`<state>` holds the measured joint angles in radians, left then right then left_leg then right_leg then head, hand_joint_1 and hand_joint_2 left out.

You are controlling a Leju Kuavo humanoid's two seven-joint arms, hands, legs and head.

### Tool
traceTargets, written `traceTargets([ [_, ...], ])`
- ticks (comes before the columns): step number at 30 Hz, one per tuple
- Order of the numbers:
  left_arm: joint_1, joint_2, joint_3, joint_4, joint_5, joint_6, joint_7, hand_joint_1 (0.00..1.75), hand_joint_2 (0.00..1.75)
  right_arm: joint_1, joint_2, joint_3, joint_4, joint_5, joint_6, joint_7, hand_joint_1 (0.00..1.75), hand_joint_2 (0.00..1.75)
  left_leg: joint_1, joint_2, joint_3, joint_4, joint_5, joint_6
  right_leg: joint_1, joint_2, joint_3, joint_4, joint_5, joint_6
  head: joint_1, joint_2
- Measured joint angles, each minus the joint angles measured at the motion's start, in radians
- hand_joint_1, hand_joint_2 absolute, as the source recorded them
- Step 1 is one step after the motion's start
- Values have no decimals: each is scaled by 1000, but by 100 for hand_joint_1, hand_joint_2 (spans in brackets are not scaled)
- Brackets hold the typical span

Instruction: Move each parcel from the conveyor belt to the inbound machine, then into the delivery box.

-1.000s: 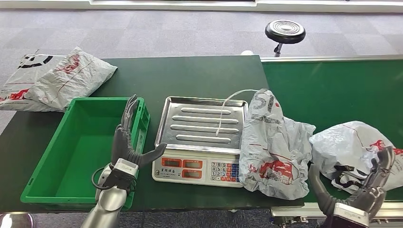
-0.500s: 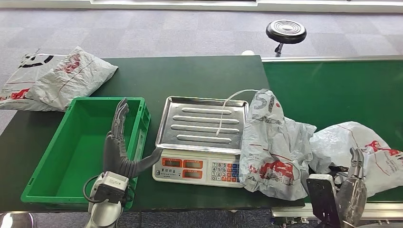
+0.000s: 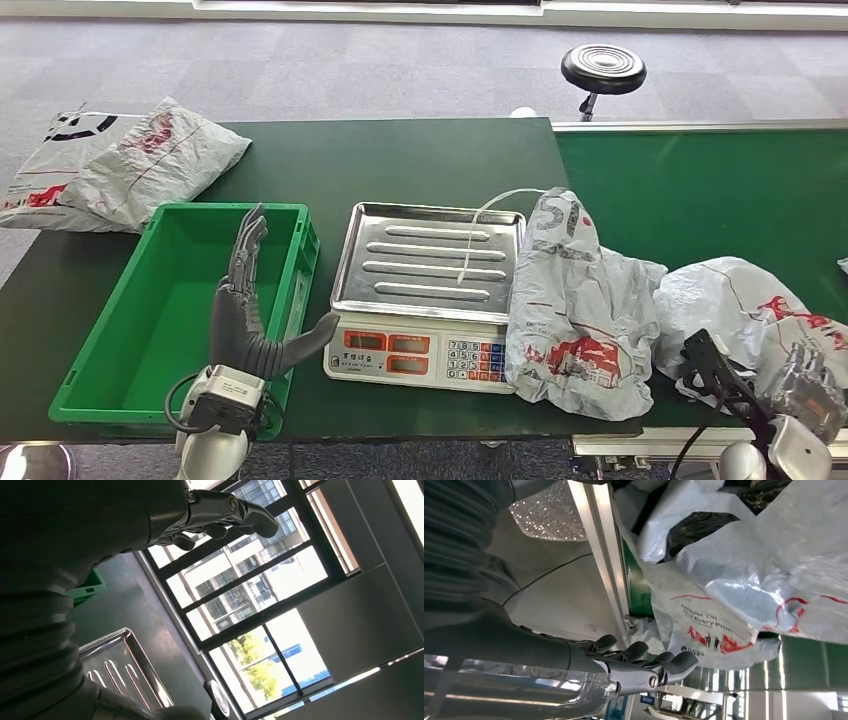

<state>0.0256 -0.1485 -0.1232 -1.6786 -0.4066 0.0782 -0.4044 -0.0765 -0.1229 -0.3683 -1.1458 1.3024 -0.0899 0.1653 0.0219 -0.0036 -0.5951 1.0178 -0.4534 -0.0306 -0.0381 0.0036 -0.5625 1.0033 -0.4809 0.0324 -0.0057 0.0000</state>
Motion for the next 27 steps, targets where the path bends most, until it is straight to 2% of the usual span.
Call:
traceTargets([
  [3, 2, 6, 3, 0, 16, 13, -10, 0, 175, -55, -31, -5, 130, -53, -9, -52, 0, 175, 0, 0, 0, 0, 0, 0, 1, 0, 0, 0, 0, 0, 0, 0],
  [7, 3, 12, 4, 4, 26, 35, -24, 0, 175, -102, -26, -4, 252, -136, -32, -132, 0, 175, 1, -1, 0, -1, 1, -1, 1, 0, -1, 1, 0, -1, 0, 0],
  [10, 6, 14, 7, 6, 26, 52, -28, 0, 175, -135, -16, 2, 323, -192, -86, -213, 0, 175, 1, -1, -1, -2, 1, -1, 1, 0, -1, 1, 0, -1, 0, 0],
  [13, 10, 15, 13, 5, 22, 67, -31, 0, 175, -159, 3, 20, 348, -202, -163, -275, 0, 175, 1, -1, -1, -2, 1, -1, 1, 0, -2, 1, 0, -1, 0, 0],
  [20, 21, 14, 26, 4, 20, 82, -53, 0, 175, -181, 41, 79, 297, -146, -283, -336, 0, 175, 0, -2, -2, -2, 2, -1, 1, -1, -2, 1, 0, -1, 0, 0],
  [23, 21, 14, 28, 6, 20, 82, -61, 0, 175, -166, 54, 117, 199, -85, -312, -310, 0, 175, 0, -2, -1, -2, 2, -1, 1, -1, -2, 1, 0, -1, 0, 0],
  [27, 21, 14, 28, 8, 20, 82, -64, 0, 175, -113, 74, 177, 32, 64, -299, -138, 0, 175, 0, -2, -2, -2, 2, -1, 1, -2, -2, 1, 0, -1, 0, 0],
])
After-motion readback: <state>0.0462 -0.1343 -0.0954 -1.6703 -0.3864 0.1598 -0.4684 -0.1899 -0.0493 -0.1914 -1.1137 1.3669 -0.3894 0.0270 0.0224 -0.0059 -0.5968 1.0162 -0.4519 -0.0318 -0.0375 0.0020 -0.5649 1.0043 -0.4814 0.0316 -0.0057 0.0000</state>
